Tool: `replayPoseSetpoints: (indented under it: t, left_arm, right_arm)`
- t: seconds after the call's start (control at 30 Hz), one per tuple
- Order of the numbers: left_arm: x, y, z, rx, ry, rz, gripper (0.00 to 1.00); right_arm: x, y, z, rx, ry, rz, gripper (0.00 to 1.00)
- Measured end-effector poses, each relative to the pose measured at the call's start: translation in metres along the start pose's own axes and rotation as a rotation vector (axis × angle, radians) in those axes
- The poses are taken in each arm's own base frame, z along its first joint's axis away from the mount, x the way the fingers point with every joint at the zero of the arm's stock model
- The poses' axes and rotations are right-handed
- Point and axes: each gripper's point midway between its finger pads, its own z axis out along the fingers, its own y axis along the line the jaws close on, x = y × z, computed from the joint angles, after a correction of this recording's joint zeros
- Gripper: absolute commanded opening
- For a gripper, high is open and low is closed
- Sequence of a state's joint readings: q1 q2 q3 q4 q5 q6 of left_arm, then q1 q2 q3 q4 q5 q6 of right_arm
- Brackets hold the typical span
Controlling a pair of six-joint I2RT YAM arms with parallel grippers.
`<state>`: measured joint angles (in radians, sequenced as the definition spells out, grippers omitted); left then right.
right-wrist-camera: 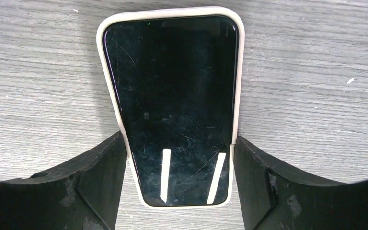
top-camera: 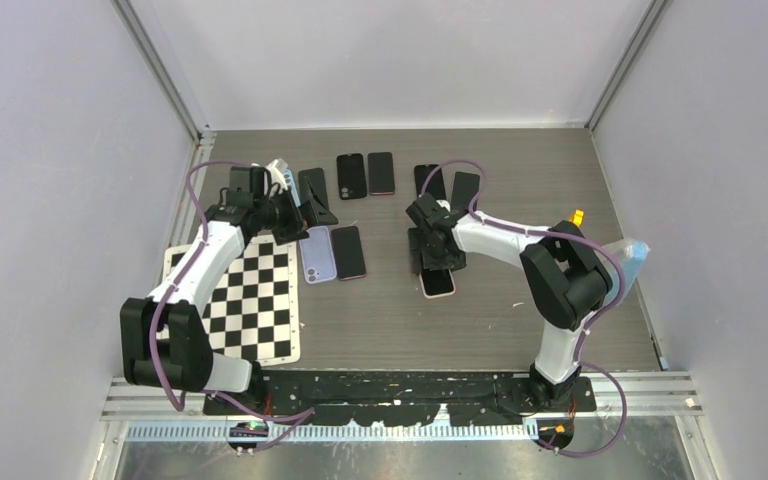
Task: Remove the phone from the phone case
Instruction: Pick up the phone at the center of the board.
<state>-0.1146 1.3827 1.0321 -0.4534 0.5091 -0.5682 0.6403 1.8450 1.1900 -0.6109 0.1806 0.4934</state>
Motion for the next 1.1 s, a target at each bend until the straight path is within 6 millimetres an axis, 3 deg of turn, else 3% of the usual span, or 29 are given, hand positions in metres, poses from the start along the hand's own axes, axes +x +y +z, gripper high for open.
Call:
replayPoseSetpoints:
  t: [0.2, 0.33, 0.63, 0.8, 1.1]
  left_arm:
    - [0.000, -0.002, -0.002, 0.008, -0.003, 0.002, 1.00]
    - [-0.002, -0.009, -0.003, 0.036, -0.006, -0.015, 1.00]
    - [-0.001, -0.047, 0.004, 0.154, -0.017, -0.024, 0.99]
    - [0.004, -0.071, 0.009, 0.210, -0.013, -0.008, 0.97]
    - [0.023, -0.081, 0.037, 0.201, 0.042, -0.008, 0.68]
  right_arm:
    - [-0.002, 0.000, -0.003, -0.038, -0.074, 0.017, 0.33]
    - [-0.006, 0.010, -0.013, -0.123, -0.125, 0.037, 0.33]
    - [-0.055, 0.075, -0.079, -0.505, -0.311, 0.068, 0.33]
    - [-0.066, 0.099, -0.106, -0.630, -0.357, 0.053, 0.33]
    - [-0.074, 0.131, -0.143, -0.751, -0.384, 0.011, 0.33]
